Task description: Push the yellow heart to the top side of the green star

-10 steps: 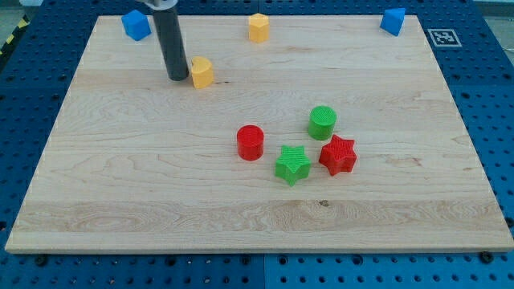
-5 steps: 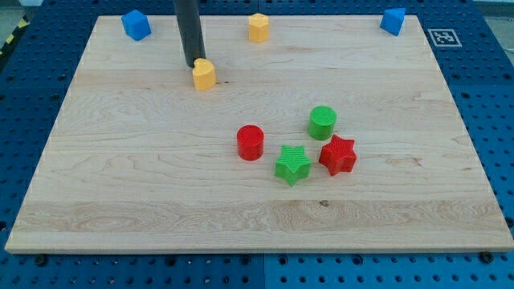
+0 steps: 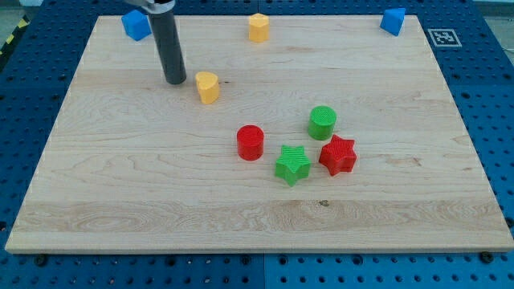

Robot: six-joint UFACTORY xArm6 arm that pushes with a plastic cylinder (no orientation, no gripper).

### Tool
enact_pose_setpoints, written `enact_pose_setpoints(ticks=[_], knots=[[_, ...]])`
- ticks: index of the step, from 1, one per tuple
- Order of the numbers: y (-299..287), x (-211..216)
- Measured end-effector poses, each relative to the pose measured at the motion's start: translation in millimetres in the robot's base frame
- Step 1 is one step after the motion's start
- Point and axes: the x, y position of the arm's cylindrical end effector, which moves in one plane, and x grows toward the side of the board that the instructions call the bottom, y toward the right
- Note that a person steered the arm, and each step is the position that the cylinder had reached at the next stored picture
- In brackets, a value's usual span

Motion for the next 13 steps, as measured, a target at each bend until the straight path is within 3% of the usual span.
enact_pose_setpoints(ticks=[2, 5, 10, 12, 13], knots=[[9, 21], [51, 15], [145, 33], [124, 6], [170, -13]])
